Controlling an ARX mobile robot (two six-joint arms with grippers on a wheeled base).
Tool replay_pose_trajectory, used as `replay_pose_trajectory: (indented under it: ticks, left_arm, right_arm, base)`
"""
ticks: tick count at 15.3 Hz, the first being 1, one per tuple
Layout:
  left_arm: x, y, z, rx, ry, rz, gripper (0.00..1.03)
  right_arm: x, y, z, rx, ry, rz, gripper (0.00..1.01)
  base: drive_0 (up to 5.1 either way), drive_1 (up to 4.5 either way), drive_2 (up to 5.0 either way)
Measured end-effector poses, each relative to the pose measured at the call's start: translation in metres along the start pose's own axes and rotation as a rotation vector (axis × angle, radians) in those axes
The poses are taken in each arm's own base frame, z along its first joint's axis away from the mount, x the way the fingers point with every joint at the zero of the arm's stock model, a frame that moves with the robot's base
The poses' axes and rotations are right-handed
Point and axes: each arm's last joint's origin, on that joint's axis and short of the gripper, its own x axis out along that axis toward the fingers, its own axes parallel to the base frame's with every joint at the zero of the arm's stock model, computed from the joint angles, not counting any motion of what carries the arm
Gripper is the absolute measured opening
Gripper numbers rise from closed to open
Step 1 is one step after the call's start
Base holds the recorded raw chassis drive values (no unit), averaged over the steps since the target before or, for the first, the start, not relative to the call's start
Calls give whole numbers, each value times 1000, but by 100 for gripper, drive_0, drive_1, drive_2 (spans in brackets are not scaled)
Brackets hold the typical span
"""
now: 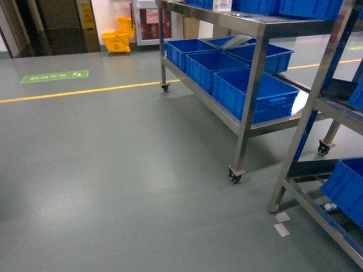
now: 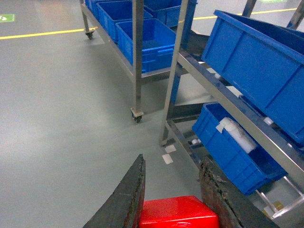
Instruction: Pick red block from blue box to shelf
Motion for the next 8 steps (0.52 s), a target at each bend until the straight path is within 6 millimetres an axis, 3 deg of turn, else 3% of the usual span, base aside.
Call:
replay_pose_trajectory:
  ticks: [8]
  left_arm:
    - [0,0,0,0,0,0,98]
  right_arm:
    - [0,0,0,0,-1,1,28]
  base:
    - [-175,-175,-175]
